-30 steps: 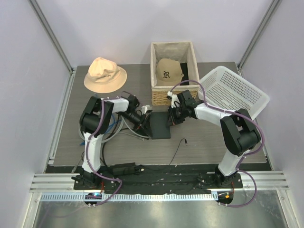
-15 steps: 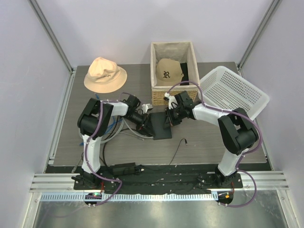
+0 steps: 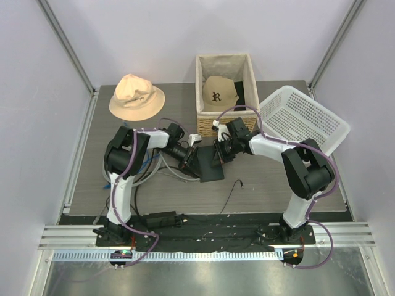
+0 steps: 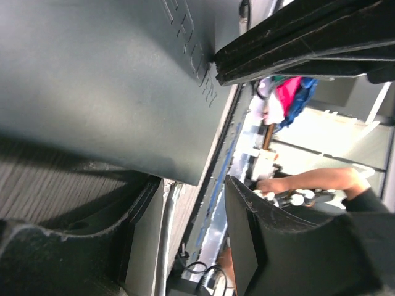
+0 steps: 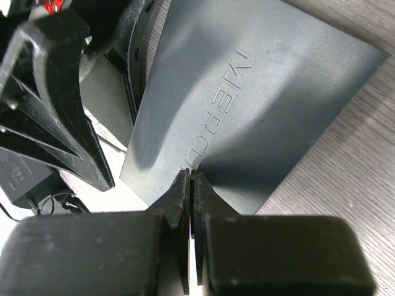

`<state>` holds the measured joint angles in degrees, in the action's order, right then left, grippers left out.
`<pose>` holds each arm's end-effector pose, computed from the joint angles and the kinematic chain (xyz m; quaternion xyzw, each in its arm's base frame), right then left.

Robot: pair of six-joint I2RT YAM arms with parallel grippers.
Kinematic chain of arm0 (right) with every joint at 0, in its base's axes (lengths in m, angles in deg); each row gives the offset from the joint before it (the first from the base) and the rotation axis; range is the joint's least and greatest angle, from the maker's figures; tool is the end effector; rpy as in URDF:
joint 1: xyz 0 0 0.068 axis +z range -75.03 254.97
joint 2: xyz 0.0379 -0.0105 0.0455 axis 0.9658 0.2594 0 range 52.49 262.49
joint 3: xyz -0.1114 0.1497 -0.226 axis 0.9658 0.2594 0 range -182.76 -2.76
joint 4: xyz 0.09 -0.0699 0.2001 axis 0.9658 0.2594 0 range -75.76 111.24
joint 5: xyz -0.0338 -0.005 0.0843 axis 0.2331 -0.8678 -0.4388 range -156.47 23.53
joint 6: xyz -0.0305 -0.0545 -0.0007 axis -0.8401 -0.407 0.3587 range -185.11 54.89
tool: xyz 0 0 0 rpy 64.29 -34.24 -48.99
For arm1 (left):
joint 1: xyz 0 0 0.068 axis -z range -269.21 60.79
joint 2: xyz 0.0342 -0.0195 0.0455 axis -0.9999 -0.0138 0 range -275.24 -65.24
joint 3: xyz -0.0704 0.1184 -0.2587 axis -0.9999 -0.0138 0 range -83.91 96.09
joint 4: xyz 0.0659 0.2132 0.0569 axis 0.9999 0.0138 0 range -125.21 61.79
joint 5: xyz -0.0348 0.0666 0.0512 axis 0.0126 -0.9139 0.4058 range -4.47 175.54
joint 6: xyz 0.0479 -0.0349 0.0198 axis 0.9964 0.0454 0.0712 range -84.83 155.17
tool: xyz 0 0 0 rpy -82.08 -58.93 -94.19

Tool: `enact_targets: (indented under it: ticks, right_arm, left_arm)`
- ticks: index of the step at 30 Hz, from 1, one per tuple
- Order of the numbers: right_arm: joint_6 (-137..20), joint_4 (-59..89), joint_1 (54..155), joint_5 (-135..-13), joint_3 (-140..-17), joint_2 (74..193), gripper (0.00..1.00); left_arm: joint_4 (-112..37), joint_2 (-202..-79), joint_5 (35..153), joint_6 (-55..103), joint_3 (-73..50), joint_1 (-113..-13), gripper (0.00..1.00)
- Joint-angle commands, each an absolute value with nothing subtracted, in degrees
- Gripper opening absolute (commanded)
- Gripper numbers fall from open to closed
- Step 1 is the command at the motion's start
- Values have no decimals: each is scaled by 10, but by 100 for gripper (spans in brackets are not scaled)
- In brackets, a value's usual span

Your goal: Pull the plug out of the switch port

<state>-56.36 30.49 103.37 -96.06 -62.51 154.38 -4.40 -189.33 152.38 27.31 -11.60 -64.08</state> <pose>0.2846 0.1806 0.1967 -0.2273 0.9048 0.3167 0.1714 0.3161 -0.1964 0.1285 -0.1602 -0.8181 0.5424 0.1043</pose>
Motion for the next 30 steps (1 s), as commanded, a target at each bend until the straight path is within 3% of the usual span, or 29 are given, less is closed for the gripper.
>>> enact_targets:
  ticks: [1, 11, 22, 25, 27, 29, 30]
  right_arm:
    - [-587, 352, 1036, -889, -608, 1569, 1]
    - [-589, 347, 1036, -885, -599, 1549, 1]
    - [-591, 345, 1037, -879, -592, 1533, 1]
    - [-591, 345, 1037, -878, -594, 1534, 1]
    - [-591, 346, 1036, -878, -595, 1532, 1]
    - [-592, 349, 1036, -879, -596, 1528, 1]
    - [-593, 351, 1036, -879, -598, 1527, 1]
  left_arm:
    - [-55, -1911, 1380, 369, -122, -619, 49]
    - [-48, -1890, 1315, 334, -133, -616, 48]
    - [78, -1940, 1434, 457, -60, -602, 46]
    - [57, -1941, 1378, 431, -61, -581, 35]
    - [51, -1942, 1344, 419, -60, -568, 23]
    - [36, -1944, 1312, 400, -62, -563, 2]
    - [35, -1946, 1298, 392, -61, -563, 1]
